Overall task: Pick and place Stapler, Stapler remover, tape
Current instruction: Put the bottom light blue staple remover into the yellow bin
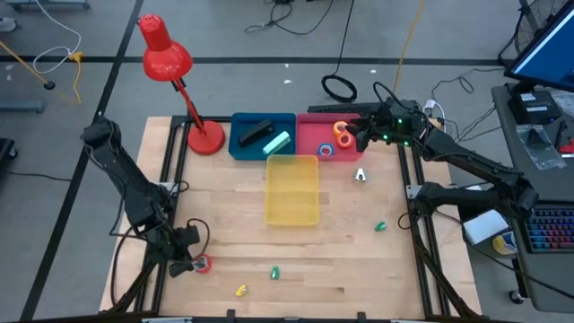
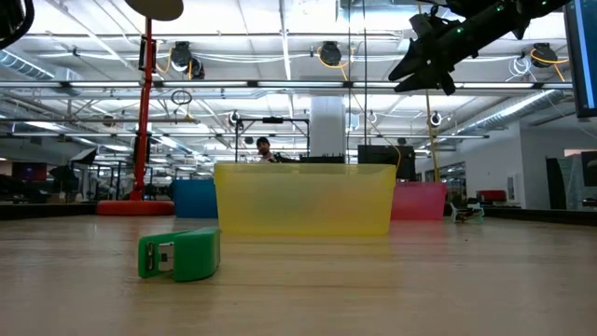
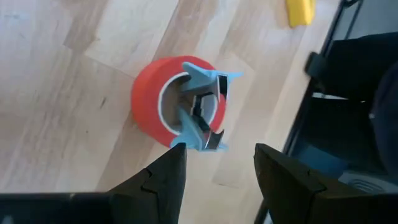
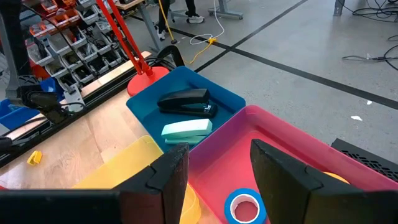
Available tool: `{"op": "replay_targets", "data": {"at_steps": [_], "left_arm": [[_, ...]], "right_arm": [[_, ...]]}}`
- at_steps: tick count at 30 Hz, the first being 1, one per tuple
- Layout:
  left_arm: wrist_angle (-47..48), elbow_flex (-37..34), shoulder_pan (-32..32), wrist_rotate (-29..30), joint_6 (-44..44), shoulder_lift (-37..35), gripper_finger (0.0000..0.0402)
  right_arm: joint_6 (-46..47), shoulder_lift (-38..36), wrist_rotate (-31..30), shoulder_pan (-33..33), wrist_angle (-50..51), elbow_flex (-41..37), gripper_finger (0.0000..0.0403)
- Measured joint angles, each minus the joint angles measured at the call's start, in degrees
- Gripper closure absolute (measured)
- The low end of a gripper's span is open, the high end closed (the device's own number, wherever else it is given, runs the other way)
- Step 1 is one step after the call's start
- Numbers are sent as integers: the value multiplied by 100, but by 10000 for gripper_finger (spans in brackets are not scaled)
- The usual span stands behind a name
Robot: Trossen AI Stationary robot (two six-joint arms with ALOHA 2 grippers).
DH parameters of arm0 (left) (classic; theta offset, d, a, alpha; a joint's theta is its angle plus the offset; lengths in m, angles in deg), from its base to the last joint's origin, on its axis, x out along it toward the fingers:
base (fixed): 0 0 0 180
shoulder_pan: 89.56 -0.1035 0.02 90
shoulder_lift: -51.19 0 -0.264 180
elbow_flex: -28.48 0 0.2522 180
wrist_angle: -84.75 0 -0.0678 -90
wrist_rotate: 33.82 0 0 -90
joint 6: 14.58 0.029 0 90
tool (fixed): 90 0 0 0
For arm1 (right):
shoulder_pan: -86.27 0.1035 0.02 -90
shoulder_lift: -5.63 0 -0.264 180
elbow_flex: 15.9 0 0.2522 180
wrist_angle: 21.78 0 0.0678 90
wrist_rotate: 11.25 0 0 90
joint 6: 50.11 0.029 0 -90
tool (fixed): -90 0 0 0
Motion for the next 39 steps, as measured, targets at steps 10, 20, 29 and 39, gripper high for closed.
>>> {"op": "replay_targets", "data": {"at_steps": [10, 20, 29, 39], "left_arm": [[2, 0, 1, -80, 41, 112, 213], [695, 0, 0, -79, 354, 114, 213], [914, 0, 0, 23, 642, 115, 213], [304, -2, 1, -384, 286, 115, 213]], "right_arm": [[0, 0, 0, 0, 0, 0, 238], [-61, 0, 0, 0, 0, 0, 238], [-49, 0, 0, -2, 0, 0, 238], [-47, 0, 0, -1, 2, 0, 238]]}}
